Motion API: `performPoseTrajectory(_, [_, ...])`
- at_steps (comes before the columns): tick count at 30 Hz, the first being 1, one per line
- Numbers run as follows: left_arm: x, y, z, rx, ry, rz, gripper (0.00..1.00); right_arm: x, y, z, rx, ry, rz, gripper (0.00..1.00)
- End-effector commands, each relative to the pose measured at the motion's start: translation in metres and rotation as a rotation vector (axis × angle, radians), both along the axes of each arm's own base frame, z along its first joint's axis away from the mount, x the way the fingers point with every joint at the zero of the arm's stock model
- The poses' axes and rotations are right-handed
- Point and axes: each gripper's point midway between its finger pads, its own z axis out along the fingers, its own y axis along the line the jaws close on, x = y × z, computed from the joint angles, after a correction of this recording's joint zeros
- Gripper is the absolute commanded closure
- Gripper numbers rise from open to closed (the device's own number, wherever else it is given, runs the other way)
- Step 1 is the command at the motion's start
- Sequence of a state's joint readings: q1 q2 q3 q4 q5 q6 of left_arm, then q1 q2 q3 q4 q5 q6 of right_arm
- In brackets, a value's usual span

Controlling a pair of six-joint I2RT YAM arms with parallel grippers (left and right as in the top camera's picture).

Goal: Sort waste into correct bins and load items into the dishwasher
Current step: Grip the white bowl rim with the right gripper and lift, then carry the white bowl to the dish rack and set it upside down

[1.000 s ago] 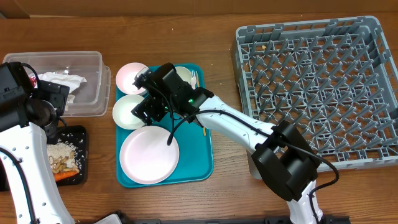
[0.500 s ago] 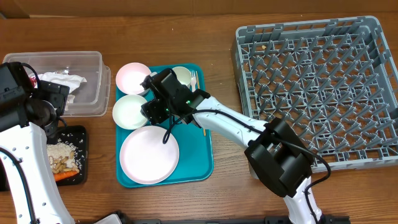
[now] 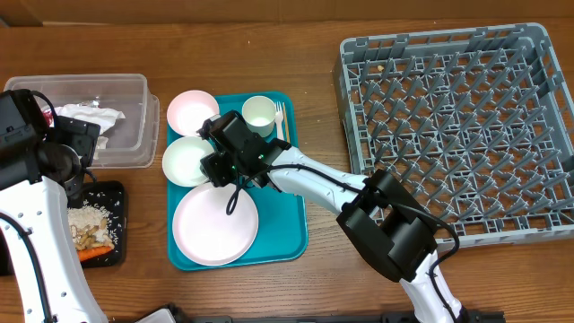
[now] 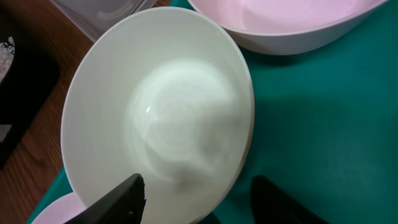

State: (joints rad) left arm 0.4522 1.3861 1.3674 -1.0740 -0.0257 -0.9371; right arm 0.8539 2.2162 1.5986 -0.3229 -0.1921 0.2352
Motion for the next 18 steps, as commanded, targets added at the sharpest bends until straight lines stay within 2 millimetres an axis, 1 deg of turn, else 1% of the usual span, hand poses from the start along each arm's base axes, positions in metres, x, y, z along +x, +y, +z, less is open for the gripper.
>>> performPoseTrajectory(1, [0.000, 0.000, 0.000, -0.003, -0.004, 0.007, 0.00, 0.007, 0.004, 0.007, 0.011, -0.025, -0.015, 0.50])
performPoseTrajectory(3, [0.000, 0.000, 0.000, -0.003, -0.004, 0.007, 0.00, 0.007, 0.005, 0.007, 0.011, -0.025, -0.015, 0.53])
performPoseTrajectory(4, [0.000, 0.000, 0.000, -0.003, -0.004, 0.007, 0.00, 0.007, 0.005, 0.007, 0.012, -0.025, -0.015, 0.58])
performPoseTrajectory(10, [0.000, 0.000, 0.000, -0.003, -0.004, 0.007, 0.00, 0.006, 0.005, 0.010, 0.016, -0.024, -0.013, 0.71])
performPoseTrajectory(15, [0.000, 0.000, 0.000, -0.003, -0.004, 0.007, 0.00, 0.007, 0.005, 0.017, 0.024, -0.032, -0.013, 0.76])
performPoseTrajectory(18, [0.000, 0.000, 0.000, -0.003, -0.004, 0.007, 0.00, 0.007, 0.005, 0.023, 0.031, -0.037, -0.014, 0.83])
